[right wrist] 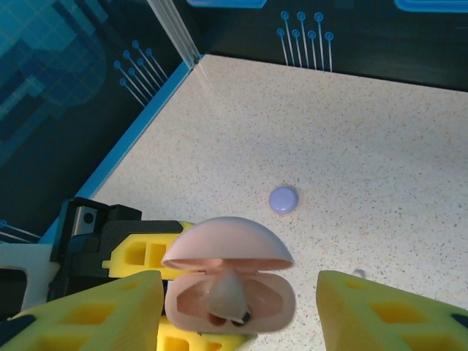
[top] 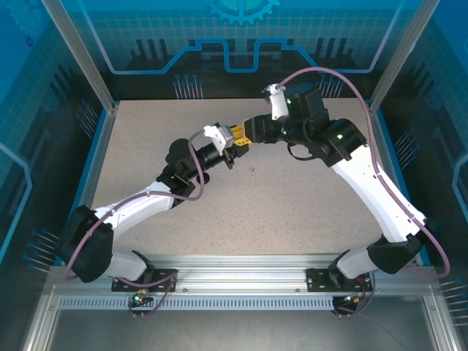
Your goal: Insert wireless bluetooth earbuds into charging case
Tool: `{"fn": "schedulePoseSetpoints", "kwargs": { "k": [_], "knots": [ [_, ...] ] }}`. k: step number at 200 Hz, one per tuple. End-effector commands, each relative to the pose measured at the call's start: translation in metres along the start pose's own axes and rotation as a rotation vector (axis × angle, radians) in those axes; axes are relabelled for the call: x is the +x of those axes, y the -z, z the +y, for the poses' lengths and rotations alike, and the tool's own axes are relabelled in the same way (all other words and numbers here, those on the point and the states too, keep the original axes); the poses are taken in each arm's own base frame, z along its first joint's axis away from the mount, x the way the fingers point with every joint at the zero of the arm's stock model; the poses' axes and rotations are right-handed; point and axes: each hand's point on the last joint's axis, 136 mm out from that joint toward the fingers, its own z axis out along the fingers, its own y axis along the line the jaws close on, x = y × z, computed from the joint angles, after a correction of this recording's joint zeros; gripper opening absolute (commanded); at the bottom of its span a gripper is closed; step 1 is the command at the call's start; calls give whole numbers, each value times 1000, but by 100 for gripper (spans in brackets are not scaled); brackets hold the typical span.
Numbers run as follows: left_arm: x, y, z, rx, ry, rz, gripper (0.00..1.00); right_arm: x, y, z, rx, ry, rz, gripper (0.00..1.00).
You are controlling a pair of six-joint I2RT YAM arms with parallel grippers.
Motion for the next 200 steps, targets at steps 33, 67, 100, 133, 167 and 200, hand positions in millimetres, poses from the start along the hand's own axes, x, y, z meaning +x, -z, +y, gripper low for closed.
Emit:
{"fn": "schedulePoseSetpoints", "kwargs": {
  "k": [33, 67, 100, 133, 167, 200],
  "knots": [
    [-35, 2, -1, -2, -32, -104, 0, -22, 55, -11, 41, -47, -126, 59],
    [-35, 3, -1, -5, -29, -102, 0, -8, 42, -5, -2, -62, -60, 14],
    [-35, 3, 0, -6, -26, -101, 0, -5, 32, 11, -78, -70, -34, 0],
    [-35, 2, 0, -6, -24, -99, 0, -1, 18, 28, -135, -73, -1, 0],
    [-36, 1, 0, -5, -26, -101, 0, 4, 4, 37, -157, -67, 26, 0],
    [-36, 0, 0, -2, -26, -101, 0, 7, -7, 38, -151, -64, 47, 0]
  ]
}}
